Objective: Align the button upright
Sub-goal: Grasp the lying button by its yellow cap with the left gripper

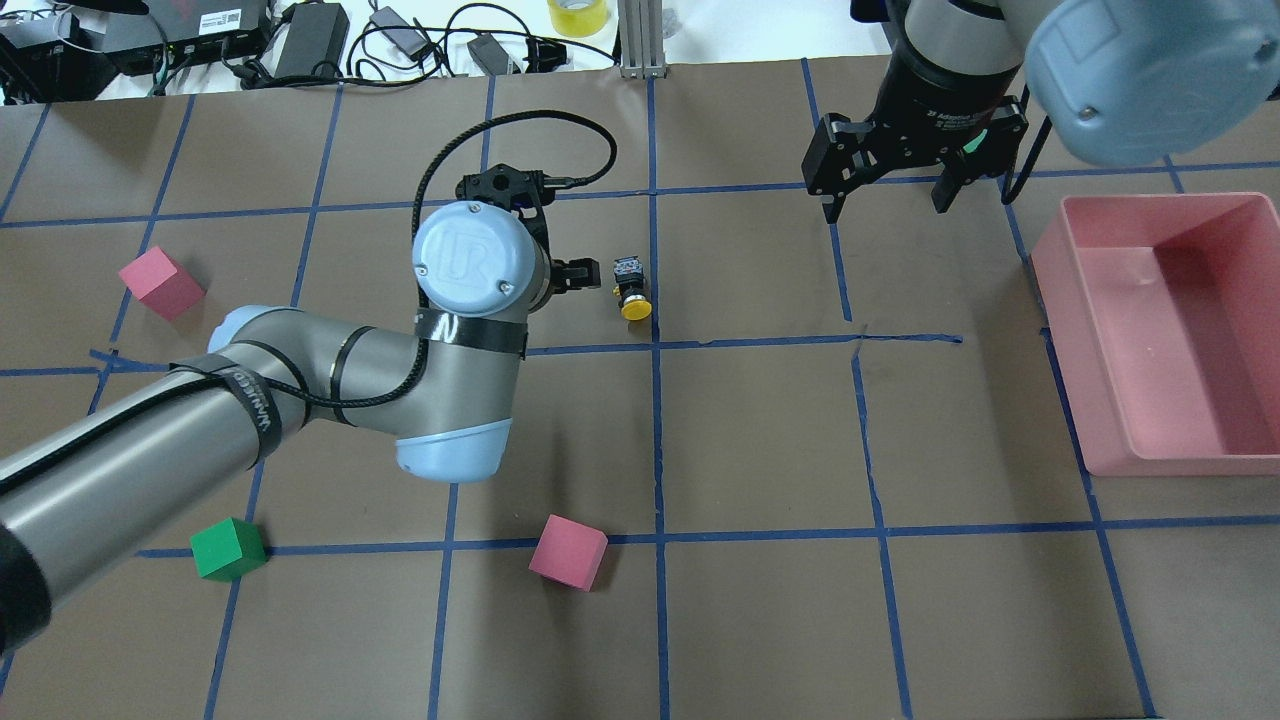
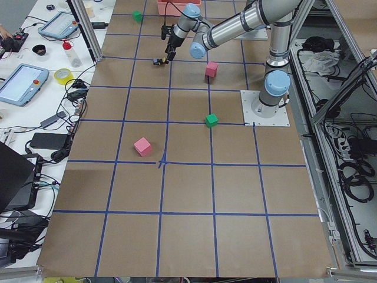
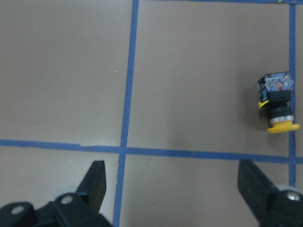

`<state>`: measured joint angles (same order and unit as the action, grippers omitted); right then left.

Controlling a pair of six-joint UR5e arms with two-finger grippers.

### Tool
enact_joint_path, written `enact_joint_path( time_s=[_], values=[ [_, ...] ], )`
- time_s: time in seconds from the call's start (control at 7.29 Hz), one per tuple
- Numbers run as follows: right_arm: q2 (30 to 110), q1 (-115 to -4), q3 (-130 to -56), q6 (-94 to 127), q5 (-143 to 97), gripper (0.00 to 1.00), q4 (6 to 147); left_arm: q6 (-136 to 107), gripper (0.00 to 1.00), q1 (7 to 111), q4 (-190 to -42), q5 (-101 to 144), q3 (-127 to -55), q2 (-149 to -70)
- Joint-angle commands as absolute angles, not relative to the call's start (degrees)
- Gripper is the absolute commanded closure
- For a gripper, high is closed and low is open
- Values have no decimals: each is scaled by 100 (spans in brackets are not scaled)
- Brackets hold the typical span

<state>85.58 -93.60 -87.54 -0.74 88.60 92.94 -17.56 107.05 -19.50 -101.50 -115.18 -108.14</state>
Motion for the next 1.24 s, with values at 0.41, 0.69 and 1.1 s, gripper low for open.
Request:
enact_joint_path(
  time_s=[0.41, 0.69, 1.1],
  values=[
    [8736, -9264, -8798, -158, 9035, 0, 9290, -2812, 4, 11584, -609, -10960, -10935, -12346],
    [8745, -9237, -8789, -150, 9053, 0, 9369, -2812, 8, 11593, -405, -10978, -10820, -12637],
    [8833, -9229, -8789, -132, 9325, 0, 9264, -2812, 10, 11628, -299, -10978, -10696, -12858]
  ],
)
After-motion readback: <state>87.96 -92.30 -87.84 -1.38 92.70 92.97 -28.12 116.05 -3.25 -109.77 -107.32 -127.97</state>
